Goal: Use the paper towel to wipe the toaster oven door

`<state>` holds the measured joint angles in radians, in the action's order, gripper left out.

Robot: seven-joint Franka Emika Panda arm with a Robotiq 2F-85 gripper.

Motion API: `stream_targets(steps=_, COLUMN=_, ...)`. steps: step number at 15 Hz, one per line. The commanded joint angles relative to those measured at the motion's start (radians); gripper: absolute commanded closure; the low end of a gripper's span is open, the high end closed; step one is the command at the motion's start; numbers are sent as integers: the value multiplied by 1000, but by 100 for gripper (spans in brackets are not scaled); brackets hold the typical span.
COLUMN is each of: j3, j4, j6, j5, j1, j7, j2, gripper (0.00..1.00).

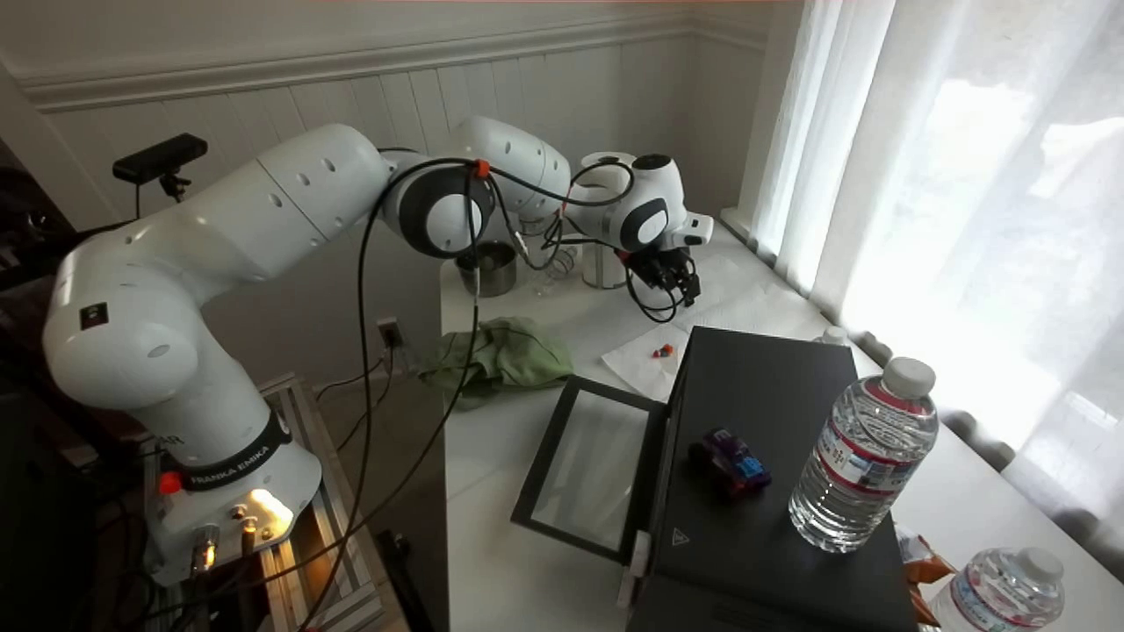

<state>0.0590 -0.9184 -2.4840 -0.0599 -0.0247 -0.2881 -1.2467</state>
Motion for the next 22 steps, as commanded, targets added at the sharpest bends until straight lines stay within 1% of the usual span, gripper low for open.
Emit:
stream_targets(steps=1, j3=16, j4=81, j6=59, j5=16, j1=-12, j7=8, j2=-41, gripper=35)
stream_targets(steps=2, j3=17, j4=85, j6=75, j5=14, j1=-13, j7=8, j2=-40, gripper=43)
stream_targets(steps=3, j3=19, j4=89, j6=89, j5=12, j1=-15, j7=7, j2=-38, gripper=58)
stream_targets(steps=5, j3=24, j4=96, j6=126, j5=9, j1=-19, j7=0, j2=-33, gripper=70)
stream_targets(steps=7, j3=31, j4=99, j6=156, j5=4, j1=-23, j7=-7, j2=-25, gripper=89)
stream_targets(steps=8, j3=37, j4=103, j6=171, j5=1, j1=-26, j7=-15, j2=-22, gripper=95)
stream_targets(steps=9, j3=48, j4=103, j6=187, j5=-3, j1=-31, j7=-28, j2=-15, gripper=99)
stream_targets(steps=11, j3=78, j4=104, j6=211, j5=-16, j1=-45, j7=-64, j2=-1, gripper=100)
stream_targets(steps=12, j3=99, j4=100, j6=250, j5=-15, j1=-57, j7=-119, j2=18, gripper=100)
stream_targets(steps=15, j3=122, j4=66, j6=344, j5=-8, j1=-71, j7=-205, j2=92, gripper=100)
stream_targets(steps=18, j3=110, j4=31, j6=488, j5=13, j1=-66, j7=-237, j2=183, gripper=100)
stream_targets(steps=20, j3=101, j4=5, j6=560, j5=21, j1=-63, j7=-251, j2=242, gripper=100)
stream_targets(steps=22, j3=100, j4=-37, j6=605, j5=28, j1=-59, j7=-282, j2=301, gripper=100)
